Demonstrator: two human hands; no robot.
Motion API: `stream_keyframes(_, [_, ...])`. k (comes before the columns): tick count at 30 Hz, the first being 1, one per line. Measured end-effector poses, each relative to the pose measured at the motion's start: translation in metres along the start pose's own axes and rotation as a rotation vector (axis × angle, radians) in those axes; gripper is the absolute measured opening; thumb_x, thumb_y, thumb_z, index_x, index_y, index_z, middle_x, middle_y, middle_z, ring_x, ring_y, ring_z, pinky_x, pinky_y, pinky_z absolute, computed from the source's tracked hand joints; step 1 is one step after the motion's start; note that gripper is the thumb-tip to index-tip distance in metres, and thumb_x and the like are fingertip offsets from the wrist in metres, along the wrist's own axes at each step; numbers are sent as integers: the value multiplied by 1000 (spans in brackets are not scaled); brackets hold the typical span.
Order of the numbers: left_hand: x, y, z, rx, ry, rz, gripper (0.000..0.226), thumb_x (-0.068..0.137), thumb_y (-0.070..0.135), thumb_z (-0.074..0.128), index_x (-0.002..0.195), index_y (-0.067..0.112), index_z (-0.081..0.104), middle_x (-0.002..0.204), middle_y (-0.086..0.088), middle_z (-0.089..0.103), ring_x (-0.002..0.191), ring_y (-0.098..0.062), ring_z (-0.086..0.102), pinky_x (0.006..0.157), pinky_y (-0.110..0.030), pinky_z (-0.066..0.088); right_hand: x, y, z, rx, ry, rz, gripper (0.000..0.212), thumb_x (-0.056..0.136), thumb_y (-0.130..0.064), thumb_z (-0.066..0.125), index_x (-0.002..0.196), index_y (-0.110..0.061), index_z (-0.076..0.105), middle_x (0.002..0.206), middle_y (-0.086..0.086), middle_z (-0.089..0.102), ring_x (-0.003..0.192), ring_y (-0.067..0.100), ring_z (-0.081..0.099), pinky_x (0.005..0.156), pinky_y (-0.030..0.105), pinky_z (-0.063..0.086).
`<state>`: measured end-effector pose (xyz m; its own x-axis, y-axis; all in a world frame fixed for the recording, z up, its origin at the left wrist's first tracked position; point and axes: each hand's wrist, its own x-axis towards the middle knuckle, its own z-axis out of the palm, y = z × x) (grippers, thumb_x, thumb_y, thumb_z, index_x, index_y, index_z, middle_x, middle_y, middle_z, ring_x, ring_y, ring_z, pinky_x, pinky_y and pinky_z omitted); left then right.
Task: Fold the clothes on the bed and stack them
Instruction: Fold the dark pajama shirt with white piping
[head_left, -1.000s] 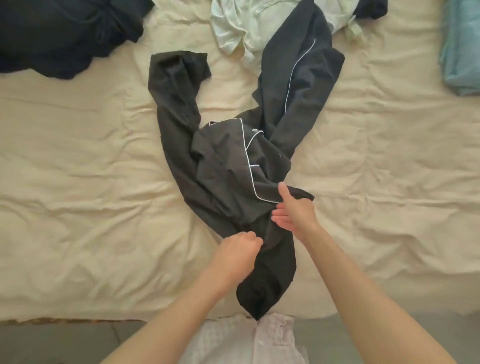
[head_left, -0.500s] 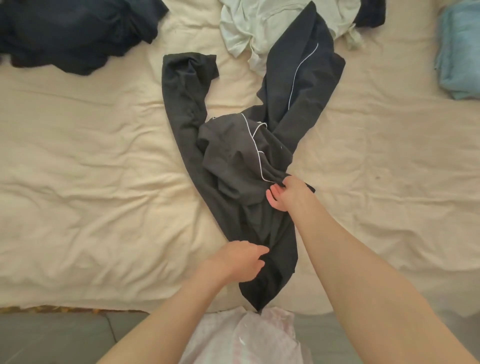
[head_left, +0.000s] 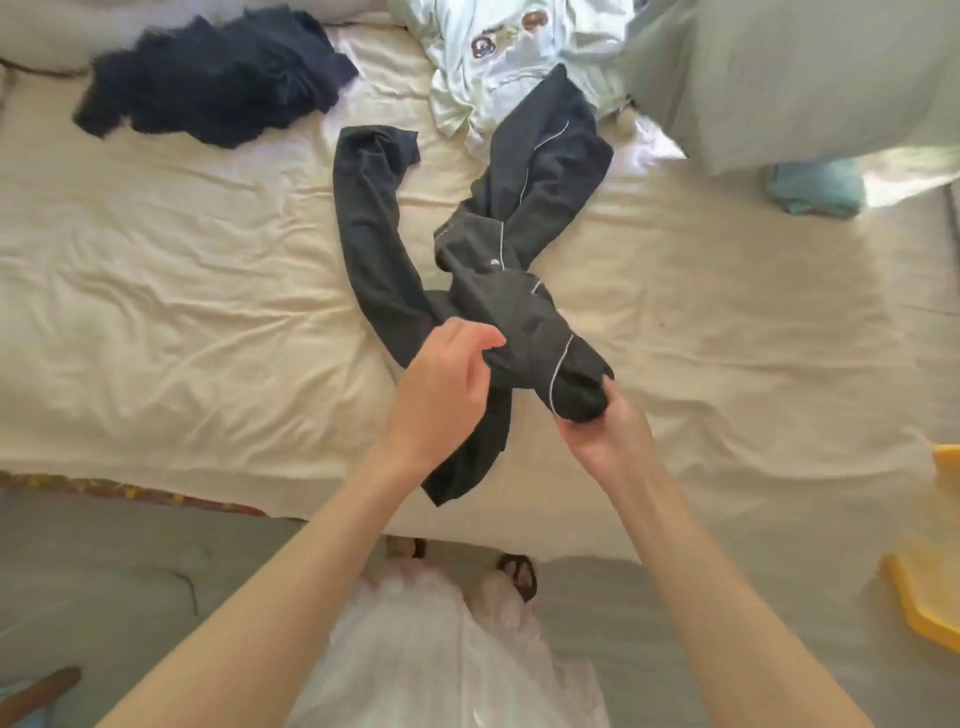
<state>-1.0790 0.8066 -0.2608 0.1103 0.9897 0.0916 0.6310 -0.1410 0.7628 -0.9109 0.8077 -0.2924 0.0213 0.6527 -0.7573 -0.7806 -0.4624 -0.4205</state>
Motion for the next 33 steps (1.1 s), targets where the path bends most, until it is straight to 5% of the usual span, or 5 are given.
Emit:
stream_keyframes(4, [-23, 57, -9, 11, -26, 32, 29, 94, 2, 45, 116, 10, 61, 113, -1, 62, 107, -15, 56, 92, -27, 46, -60, -39, -17, -739, 98, -292, 26, 97, -19, 49, 109, -1, 63, 98, 7, 66, 88, 18, 63, 77, 23, 51])
stream_keyframes(12, [2, 183, -62, 67, -148, 271, 42, 96, 7, 46, 136, 20, 47, 142, 2, 45, 130, -14, 42, 105, -19, 29, -198, -145, 42, -1646, -313, -815, 15, 89, 1, 55, 97, 2, 67, 84, 7, 64, 77, 16, 51, 62, 2, 35])
stream_keyframes(19, [24, 284, -108, -107, -308, 433, 52, 96, -1, 42, 145, 13, 29, 146, -7, 39, 135, -21, 34, 110, -27, 27, -305, -204, 91, -1577, -376, -1183, 34, 85, 14, 49, 101, -8, 69, 89, -4, 58, 80, 0, 52, 73, -2, 34])
stream_keyframes(24, [29, 331, -134, -176, -316, 446, 26, 93, 12, 54, 119, 5, 54, 104, -4, 63, 105, -26, 60, 95, -36, 47, -354, -236, 116, -1334, -327, -1378, 34, 86, 12, 49, 88, -18, 64, 86, -16, 59, 79, -16, 55, 73, 2, 42])
stream_keyframes(33, [15, 348, -149, -24, 60, 443, 21, 92, 31, 56, 106, 15, 59, 78, 16, 57, 71, -7, 56, 72, -20, 45, -379, -240, 141, -1209, -380, -1506, 37, 88, 6, 53, 90, -29, 65, 95, -13, 62, 84, -15, 56, 72, 2, 45])
